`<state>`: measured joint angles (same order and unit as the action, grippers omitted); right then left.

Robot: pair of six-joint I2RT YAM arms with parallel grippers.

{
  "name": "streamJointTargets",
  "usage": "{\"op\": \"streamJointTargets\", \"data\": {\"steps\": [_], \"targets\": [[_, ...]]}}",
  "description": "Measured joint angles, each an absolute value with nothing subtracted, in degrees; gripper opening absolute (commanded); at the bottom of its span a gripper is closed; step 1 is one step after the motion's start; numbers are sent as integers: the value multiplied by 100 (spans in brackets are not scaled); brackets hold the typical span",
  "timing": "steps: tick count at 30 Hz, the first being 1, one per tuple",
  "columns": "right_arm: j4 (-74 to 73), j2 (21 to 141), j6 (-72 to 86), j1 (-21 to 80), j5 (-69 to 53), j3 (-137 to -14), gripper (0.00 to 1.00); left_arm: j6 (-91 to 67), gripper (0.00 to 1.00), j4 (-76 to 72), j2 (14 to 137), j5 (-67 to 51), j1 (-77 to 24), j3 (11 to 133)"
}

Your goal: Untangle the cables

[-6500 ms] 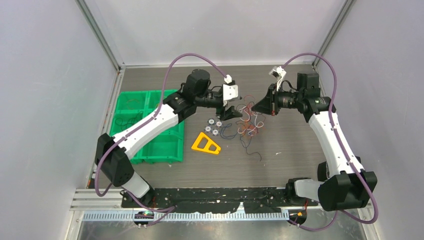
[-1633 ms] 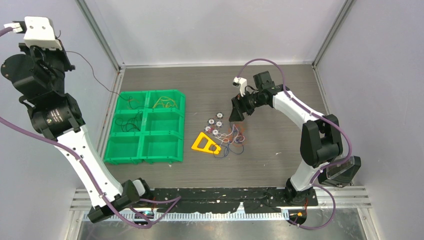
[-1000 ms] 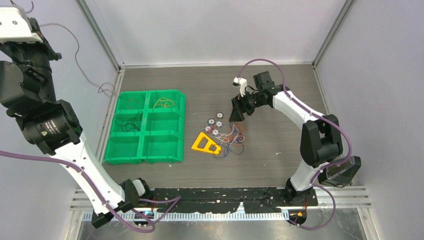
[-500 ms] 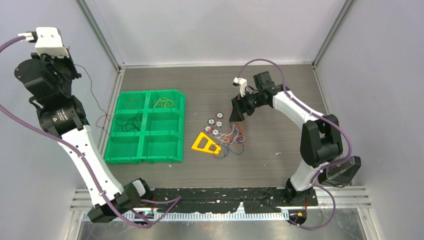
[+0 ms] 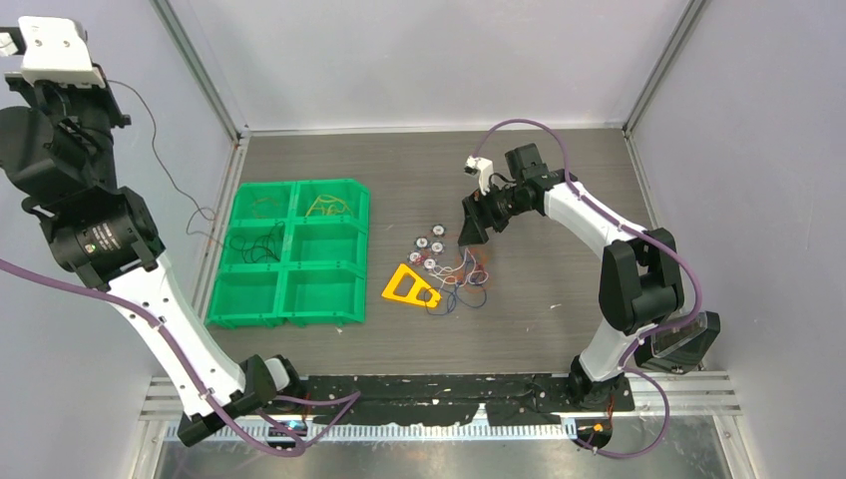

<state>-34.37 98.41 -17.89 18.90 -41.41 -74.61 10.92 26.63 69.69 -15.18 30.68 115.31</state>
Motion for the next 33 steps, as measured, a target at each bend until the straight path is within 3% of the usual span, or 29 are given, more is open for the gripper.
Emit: {"op": "streamJointTargets", "data": {"steps": [16,33], "targets": [[-3437,9841,-1789,1890,-4143,-7461,82,1031,0,2604,7262,-1592,3074,11828],[-3435,9870,-1787,1890,-4141,-7461,81,1017,0,2443,6665,-1911,3083,8838]]}}
